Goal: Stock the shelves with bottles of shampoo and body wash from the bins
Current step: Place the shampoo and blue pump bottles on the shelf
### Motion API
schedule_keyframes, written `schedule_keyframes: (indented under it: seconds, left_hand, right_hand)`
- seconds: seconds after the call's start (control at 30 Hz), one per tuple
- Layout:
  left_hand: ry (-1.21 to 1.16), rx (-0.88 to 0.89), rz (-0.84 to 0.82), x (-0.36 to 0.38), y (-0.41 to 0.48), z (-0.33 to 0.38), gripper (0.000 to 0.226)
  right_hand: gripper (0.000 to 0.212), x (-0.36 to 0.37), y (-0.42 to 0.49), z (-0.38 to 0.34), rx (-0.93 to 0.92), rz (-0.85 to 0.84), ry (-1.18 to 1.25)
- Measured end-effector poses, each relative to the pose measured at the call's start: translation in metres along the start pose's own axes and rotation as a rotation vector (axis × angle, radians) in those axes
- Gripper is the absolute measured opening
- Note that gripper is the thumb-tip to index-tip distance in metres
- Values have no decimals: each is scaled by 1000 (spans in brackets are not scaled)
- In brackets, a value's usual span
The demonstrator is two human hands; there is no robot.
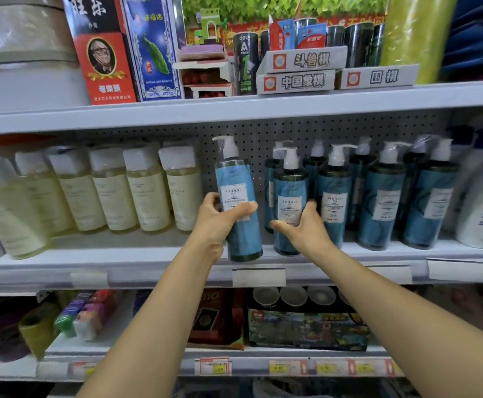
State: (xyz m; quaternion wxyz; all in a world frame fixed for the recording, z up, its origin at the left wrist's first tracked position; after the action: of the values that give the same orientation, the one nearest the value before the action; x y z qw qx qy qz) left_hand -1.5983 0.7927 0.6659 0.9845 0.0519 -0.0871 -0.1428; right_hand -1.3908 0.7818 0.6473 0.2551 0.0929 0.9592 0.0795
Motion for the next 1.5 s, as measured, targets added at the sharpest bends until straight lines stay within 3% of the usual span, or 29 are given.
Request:
schedule_keyframes:
  seconds: [0.3,0.43,0.6,1.17,1.5]
  left_hand:
    - [87,50,27,-1,35,-4,69]
    - [167,64,54,-1,44,-7,57]
    - [190,58,78,-2,58,-17,70]
    - [300,36,-52,7,67,-28,68]
    - [267,-30,-26,7,65,-41,62]
  right_hand:
    - [62,3,1,3,14,-7,16]
    - [63,4,1,4,54,-22,48]
    - [61,6,0,9,116,-55,51]
    - [59,8,-6,14,177,-117,-79]
    - [51,12,-11,11,174,-115,-165]
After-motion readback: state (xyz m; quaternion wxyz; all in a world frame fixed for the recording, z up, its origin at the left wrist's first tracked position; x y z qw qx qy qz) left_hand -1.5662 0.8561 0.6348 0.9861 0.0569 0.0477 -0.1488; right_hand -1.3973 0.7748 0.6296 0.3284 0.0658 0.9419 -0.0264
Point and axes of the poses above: each hand's wrist, its own y-axis towards the middle knuckle, its own x-axis out of the palm, z = x × y, the point moved 10 cm from there along y, towards the middle knuckle, and after that the axes turned 13 degrees about -z, right-handed, at the moved point
